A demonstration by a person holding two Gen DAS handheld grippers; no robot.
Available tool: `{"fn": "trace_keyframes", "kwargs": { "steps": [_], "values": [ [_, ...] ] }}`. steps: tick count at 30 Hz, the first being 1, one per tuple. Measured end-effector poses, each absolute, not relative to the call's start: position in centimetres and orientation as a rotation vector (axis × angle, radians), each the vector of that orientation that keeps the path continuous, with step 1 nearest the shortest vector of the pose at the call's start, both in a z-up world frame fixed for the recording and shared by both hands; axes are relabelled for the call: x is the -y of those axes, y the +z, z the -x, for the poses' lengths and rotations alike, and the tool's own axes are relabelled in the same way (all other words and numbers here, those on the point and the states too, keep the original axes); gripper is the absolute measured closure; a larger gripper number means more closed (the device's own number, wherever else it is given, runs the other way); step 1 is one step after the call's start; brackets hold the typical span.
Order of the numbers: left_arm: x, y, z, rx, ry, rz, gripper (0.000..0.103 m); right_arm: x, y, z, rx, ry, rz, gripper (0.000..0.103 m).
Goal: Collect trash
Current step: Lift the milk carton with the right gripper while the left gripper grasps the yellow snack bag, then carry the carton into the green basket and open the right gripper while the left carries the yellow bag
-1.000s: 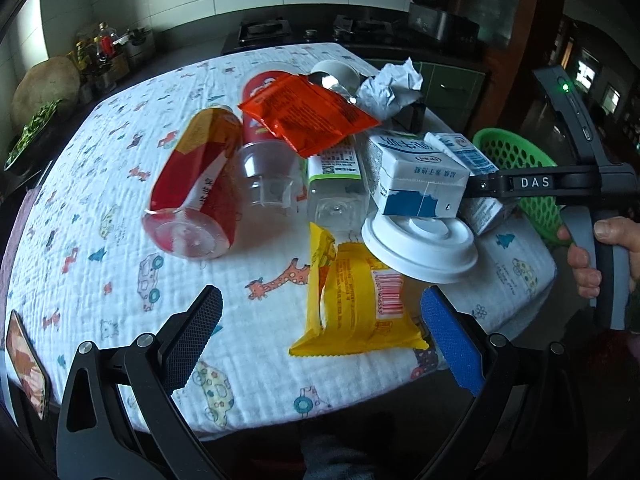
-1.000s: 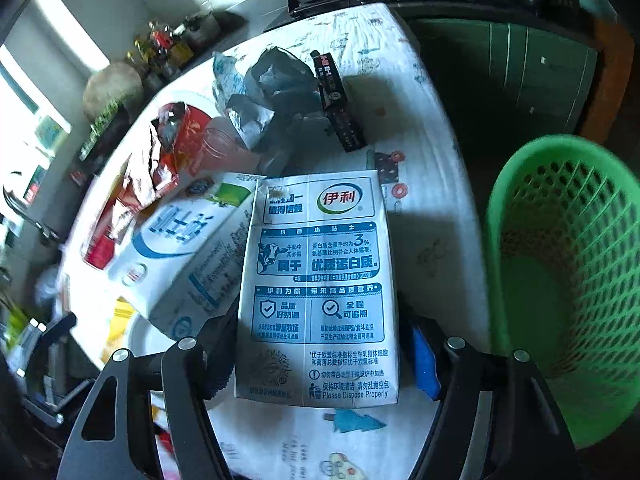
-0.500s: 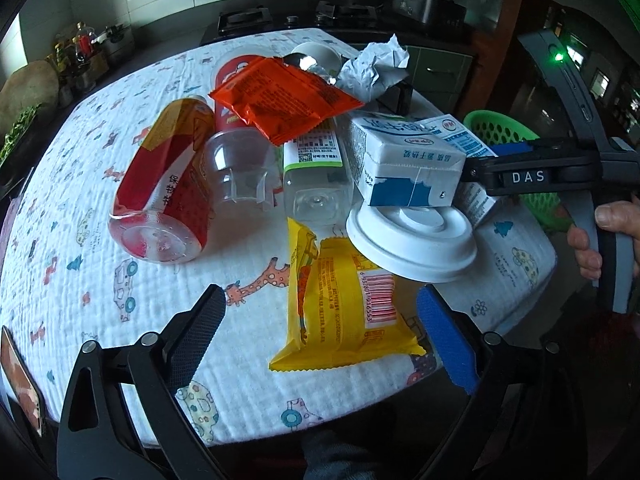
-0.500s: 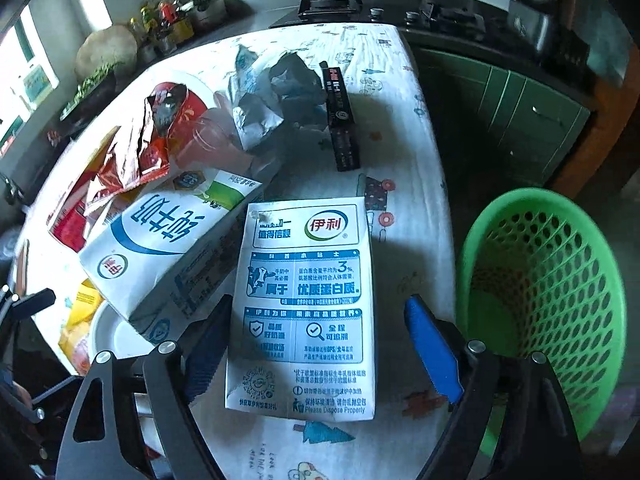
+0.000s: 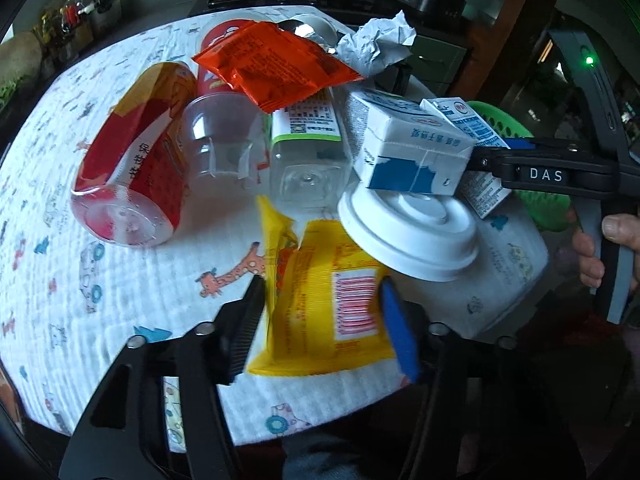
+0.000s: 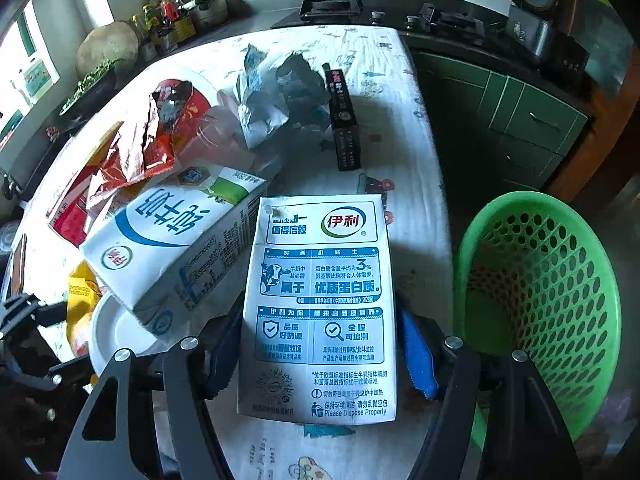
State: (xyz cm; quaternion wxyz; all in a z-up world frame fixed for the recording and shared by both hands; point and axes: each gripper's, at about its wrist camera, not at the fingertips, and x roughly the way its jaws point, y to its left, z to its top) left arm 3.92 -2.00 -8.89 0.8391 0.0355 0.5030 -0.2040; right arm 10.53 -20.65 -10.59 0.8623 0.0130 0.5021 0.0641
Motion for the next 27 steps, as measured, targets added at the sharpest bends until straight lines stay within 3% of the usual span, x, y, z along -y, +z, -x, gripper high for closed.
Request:
{"fn": "trace_keyframes", "kwargs": {
  "steps": [2,9,27],
  "values": [
    [2.2,-8.7,-3.7,-1.055,-0.442,-0.090,0.059,20.7,-10.2,-10.2,-1.046,0.135,-0.036,0.037],
    [1.7,-7.9,-2.7,-1.039,-0.454,-0.089,0.073,21.2,-8.8,-8.9,-1.016,0.137,-0.073,0.037],
    [-0.4,-4.3,0.9,-0.976,-0.485,-0.104,0.085,23.6,-7.6,-6.7,-0.979,0.108,-0.131,0.037]
  ]
}}
